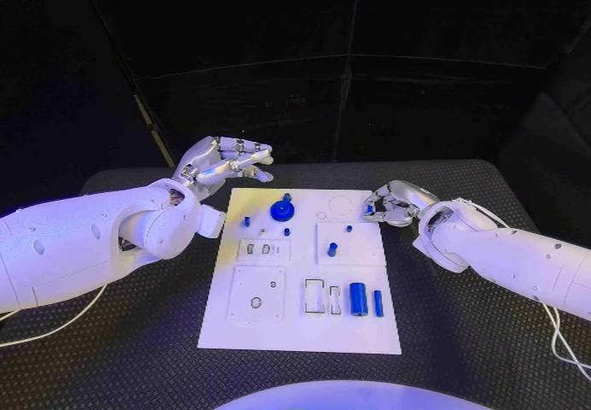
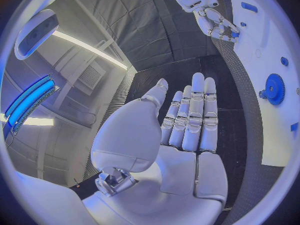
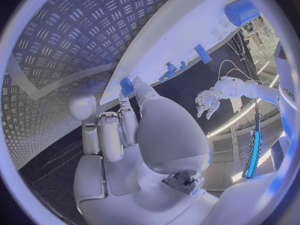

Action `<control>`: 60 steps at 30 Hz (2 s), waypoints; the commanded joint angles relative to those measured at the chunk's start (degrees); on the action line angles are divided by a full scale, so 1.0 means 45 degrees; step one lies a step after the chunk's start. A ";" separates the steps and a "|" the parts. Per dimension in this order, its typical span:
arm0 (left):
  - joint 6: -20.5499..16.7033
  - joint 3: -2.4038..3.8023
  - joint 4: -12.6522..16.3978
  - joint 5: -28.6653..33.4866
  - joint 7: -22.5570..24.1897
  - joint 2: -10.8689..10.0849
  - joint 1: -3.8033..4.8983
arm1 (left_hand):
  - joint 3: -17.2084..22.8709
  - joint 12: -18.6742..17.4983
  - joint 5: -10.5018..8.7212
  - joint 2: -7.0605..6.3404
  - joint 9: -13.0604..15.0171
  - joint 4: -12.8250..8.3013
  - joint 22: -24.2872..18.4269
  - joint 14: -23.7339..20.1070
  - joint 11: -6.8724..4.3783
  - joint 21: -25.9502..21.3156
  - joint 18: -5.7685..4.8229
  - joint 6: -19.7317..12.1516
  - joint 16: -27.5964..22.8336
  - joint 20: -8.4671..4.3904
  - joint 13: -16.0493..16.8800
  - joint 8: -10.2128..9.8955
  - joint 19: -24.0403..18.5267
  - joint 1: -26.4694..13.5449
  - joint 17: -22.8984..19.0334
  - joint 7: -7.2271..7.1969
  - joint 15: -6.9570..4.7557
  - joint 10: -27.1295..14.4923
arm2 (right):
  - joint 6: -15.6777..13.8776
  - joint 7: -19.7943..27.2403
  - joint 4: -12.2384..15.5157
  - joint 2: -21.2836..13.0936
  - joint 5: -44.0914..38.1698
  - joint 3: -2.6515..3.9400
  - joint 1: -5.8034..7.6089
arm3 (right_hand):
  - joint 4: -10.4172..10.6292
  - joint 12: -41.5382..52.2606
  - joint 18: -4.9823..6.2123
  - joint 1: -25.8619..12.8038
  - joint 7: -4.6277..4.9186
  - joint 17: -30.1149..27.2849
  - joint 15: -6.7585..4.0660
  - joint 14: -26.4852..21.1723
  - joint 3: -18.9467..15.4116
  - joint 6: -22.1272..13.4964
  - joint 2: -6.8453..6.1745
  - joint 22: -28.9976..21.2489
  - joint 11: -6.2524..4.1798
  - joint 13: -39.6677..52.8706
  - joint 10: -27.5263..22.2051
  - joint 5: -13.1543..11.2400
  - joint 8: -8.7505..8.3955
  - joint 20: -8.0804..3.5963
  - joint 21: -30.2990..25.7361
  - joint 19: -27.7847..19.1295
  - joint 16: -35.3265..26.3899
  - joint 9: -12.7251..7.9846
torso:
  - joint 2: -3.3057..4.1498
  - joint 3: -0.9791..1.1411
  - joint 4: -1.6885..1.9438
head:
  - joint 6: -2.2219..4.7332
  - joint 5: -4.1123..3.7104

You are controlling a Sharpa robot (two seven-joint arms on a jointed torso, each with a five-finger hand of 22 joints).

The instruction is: Assemble the parts on the task board

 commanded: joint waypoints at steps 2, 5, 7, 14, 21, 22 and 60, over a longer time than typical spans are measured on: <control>0.0097 0.0010 0.0013 0.0031 0.0100 0.0013 0.0022 | -0.0009 -0.0054 -0.0028 0.0051 -0.0011 -0.0082 -0.0018 -0.0073 0.0051 -0.0086 0.0147 0.0040 -0.0051 0.0004 0.0015 -0.0064 -0.0071 0.0046 0.0013 0.0070 0.0026 -0.0001 | -0.0073 -0.0029 0.0030 -0.0026 -0.0057 0.0008 0.0022 | -0.0029 -0.0013 -0.0205 0.0025 -0.0007 0.1684 0.0045 0.0974 -0.0080 0.0003 -0.0069 -0.0003 0.0039 0.0453 -0.0013 -0.0076 -0.0006 0.0050 0.0028 -0.0024 0.0025 0.0012 | 0.0006 0.0002 -0.0007 | -0.0028 -0.0020; 0.0099 0.0010 0.0008 0.0031 0.0098 0.0016 0.0022 | -0.0009 -0.0054 -0.0028 0.0051 -0.0011 -0.0082 -0.0018 -0.0073 0.0051 -0.0086 0.0147 0.0040 -0.0051 0.0004 0.0015 -0.0064 -0.0071 0.0046 0.0013 0.0070 0.0026 -0.0001 | -0.0080 -0.0028 0.0030 -0.0037 -0.0057 0.0008 0.0022 | -0.0033 0.0004 -0.0204 0.0042 -0.0015 0.1683 0.0044 0.0974 -0.0076 0.0057 -0.0052 0.0000 0.0033 0.0475 0.0001 -0.0069 0.0034 0.0054 0.0029 -0.0022 0.0024 0.0029 | -0.0001 0.0005 0.0000 | -0.0060 -0.0041; 0.0098 0.0010 0.0003 0.0031 0.0097 0.0017 0.0022 | -0.0010 -0.0057 -0.0028 0.0052 -0.0011 -0.0083 -0.0019 -0.0073 0.0052 -0.0087 0.0147 0.0038 -0.0053 0.0004 0.0015 -0.0067 -0.0071 0.0045 0.0016 0.0071 0.0027 -0.0002 | -0.0077 -0.0028 0.0031 -0.0047 -0.0057 0.0008 0.0022 | -0.0034 0.0016 -0.0202 0.0047 -0.0020 0.1686 0.0042 0.0975 -0.0077 0.0089 -0.0045 -0.0007 0.0030 0.0490 0.0011 -0.0066 0.0058 0.0054 0.0026 -0.0025 0.0026 0.0038 | -0.0001 0.0005 0.0000 | -0.0060 -0.0041; 0.0100 0.0009 -0.0008 0.0031 0.0096 0.0023 0.0022 | -0.0012 -0.0069 -0.0027 0.0054 -0.0013 -0.0087 -0.0022 -0.0075 0.0056 -0.0089 0.0146 0.0034 -0.0060 0.0005 0.0014 -0.0077 -0.0073 0.0040 0.0027 0.0074 0.0029 -0.0005 | -0.0007 -0.0039 0.0012 -0.0062 -0.0057 0.0008 0.0022 | -0.0035 0.0022 -0.0202 0.0051 -0.0023 0.1686 0.0041 0.0975 -0.0078 0.0110 -0.0043 0.0000 0.0027 0.0498 0.0017 -0.0065 0.0073 0.0055 0.0029 -0.0021 0.0026 0.0043 | -0.0006 0.0006 -0.0002 | -0.0091 -0.0058; 0.0104 0.0009 -0.0017 0.0031 0.0095 0.0035 0.0022 | -0.0012 -0.0069 -0.0027 0.0054 -0.0013 -0.0087 -0.0022 -0.0075 0.0056 -0.0089 0.0146 0.0034 -0.0060 0.0005 0.0014 -0.0077 -0.0073 0.0040 0.0027 0.0074 0.0029 -0.0005 | 0.0057 -0.0018 0.0013 -0.0056 -0.0057 0.0008 0.0022 | -0.0044 0.0000 -0.0201 0.0041 -0.0018 0.1670 0.0040 0.0971 -0.0126 0.0059 -0.0112 -0.0001 0.0030 0.0468 -0.0006 -0.0086 0.0062 0.0055 0.0028 -0.0021 0.0019 0.0035 | 0.0003 0.0008 -0.0002 | -0.0091 -0.0066; 0.0105 0.0009 -0.0018 0.0031 0.0094 0.0036 0.0022 | -0.0012 -0.0069 -0.0027 0.0054 -0.0013 -0.0087 -0.0022 -0.0075 0.0056 -0.0089 0.0146 0.0034 -0.0060 0.0005 0.0014 -0.0077 -0.0073 0.0040 0.0027 0.0074 0.0029 -0.0005 | 0.0061 -0.0016 0.0018 -0.0056 -0.0057 0.0008 0.0022 | -0.0044 0.0000 -0.0201 0.0041 -0.0018 0.1670 0.0040 0.0971 -0.0126 0.0059 -0.0112 -0.0001 0.0030 0.0468 -0.0006 -0.0086 0.0062 0.0055 0.0028 -0.0021 0.0019 0.0035 | 0.0004 0.0009 -0.0002 | -0.0095 -0.0067; 0.0130 0.0006 -0.0086 0.0032 0.0102 0.0013 0.0020 | -0.0012 -0.0069 -0.0027 0.0054 -0.0013 -0.0087 -0.0022 -0.0075 0.0056 -0.0089 0.0146 0.0034 -0.0060 0.0005 0.0014 -0.0077 -0.0073 0.0040 0.0027 0.0074 0.0029 -0.0005 | -0.0455 -0.0305 0.0752 -0.0427 -0.0089 0.0017 0.0027 | -0.0341 0.0136 -0.0200 0.0572 -0.0573 0.1744 -0.0355 0.0989 0.0586 0.1423 0.0734 0.0024 -0.0451 0.0682 0.0153 -0.1160 0.1211 -0.0280 0.0028 0.0015 0.0040 0.0317 | -0.0048 -0.0011 0.0011 | -0.0092 -0.0025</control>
